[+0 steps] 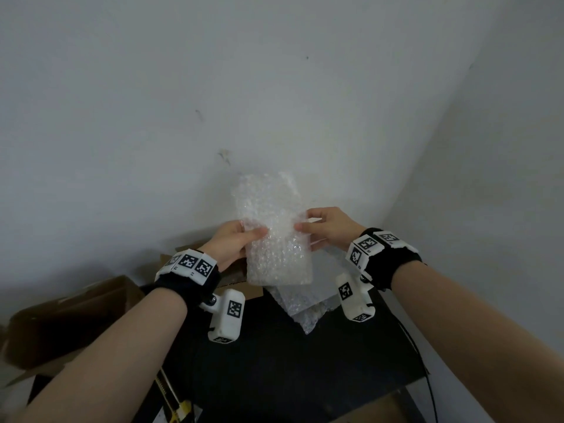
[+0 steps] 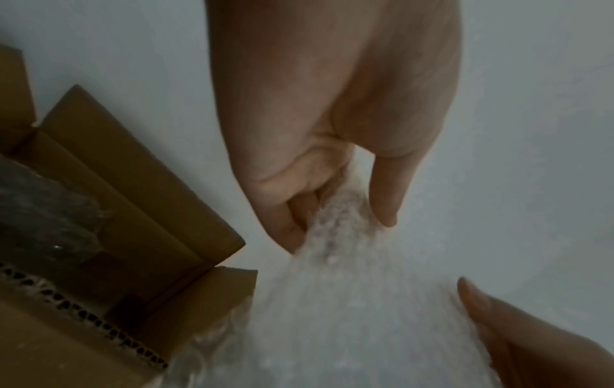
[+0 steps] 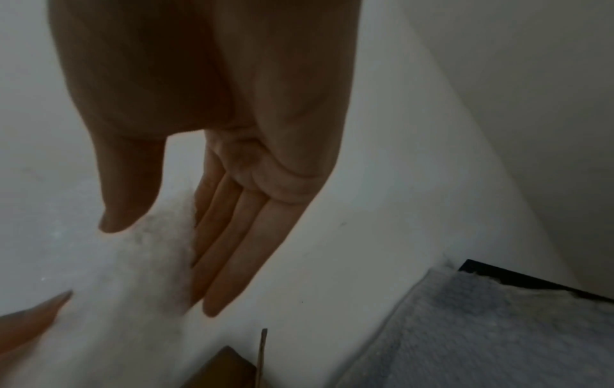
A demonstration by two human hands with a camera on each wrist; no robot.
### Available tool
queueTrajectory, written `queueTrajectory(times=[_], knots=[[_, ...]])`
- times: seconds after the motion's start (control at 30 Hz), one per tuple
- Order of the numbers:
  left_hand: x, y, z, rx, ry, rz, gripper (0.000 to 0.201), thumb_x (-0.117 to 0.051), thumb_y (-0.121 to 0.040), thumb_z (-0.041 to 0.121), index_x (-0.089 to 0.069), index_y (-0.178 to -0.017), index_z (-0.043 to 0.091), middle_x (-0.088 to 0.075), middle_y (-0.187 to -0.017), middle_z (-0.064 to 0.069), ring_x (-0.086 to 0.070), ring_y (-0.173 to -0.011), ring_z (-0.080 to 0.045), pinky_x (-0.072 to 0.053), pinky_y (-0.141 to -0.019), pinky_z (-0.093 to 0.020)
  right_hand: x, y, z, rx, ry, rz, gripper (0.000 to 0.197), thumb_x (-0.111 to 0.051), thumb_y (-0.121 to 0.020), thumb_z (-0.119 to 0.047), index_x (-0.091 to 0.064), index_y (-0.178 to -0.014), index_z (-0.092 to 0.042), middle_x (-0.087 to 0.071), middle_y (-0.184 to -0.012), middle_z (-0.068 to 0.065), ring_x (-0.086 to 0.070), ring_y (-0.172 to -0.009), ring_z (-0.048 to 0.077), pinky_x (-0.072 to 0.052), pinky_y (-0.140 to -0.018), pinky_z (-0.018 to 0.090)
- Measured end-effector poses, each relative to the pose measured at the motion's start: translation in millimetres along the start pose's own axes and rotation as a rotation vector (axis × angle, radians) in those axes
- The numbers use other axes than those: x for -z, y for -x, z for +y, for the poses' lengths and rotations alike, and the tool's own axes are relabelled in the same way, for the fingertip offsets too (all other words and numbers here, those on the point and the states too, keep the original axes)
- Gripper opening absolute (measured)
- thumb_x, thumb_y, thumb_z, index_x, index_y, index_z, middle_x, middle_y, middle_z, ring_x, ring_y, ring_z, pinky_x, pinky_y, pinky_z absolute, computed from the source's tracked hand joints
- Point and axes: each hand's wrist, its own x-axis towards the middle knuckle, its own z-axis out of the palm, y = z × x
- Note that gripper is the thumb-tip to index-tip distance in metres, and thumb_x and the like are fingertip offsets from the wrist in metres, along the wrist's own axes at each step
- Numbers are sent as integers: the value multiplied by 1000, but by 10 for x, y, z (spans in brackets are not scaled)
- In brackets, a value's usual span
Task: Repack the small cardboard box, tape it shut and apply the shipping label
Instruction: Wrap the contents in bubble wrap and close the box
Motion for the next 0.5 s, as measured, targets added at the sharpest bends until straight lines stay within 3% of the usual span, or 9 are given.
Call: queueTrajectory(times=[0.13,0.27,0.37,0.43,0.5], knots=[[114,30,-24,-24,23,5,22,-64,-85,12,-63,-104,1,-70,-102,-13,-68,-94,-25,-54,-86,-36,-65,-5,46,-27,-58,-31,26,-66,-85,-8,-62,-111,-9,-71,-83,12,-67,-58,16,-56,-57,26],[298,68,-52,-53,135,-33,17,-58,-86,1,-57,-96,14,-70,-89,-5,-69,-75,-18,-58,-64,-29,-149,-54,50,-19,-153,-76,26,-63,-88,-5,-61,-113,-13,-71,-80,11,-65,-53,14,-53,-52,23],[480,131,-65,-55,227,-93,26,-57,-81,-2,-57,-100,16,-71,-89,-9,-70,-70,-20,-59,-64,-32,-237,-118,51,-4,-159,-61,17,-62,-86,1,-62,-98,-12,-69,-66,5,-56,-43,9,-47,-44,19],[574,174,-69,-49,257,-110,32,-59,-76,-3,-60,-102,16,-71,-93,-11,-71,-72,-22,-60,-66,-33,-298,-170,67,-2,-162,-51,15,-63,-84,3,-61,-89,-11,-69,-63,4,-56,-45,9,-49,-45,20],[642,199,-78,-51,256,-103,31,-55,-79,-8,-68,-92,17,-72,-92,-10,-71,-71,-22,-60,-63,-34,-359,-228,79,-6,-174,-52,15,-63,-84,5,-59,-86,-9,-69,-63,2,-60,-48,9,-52,-50,22]])
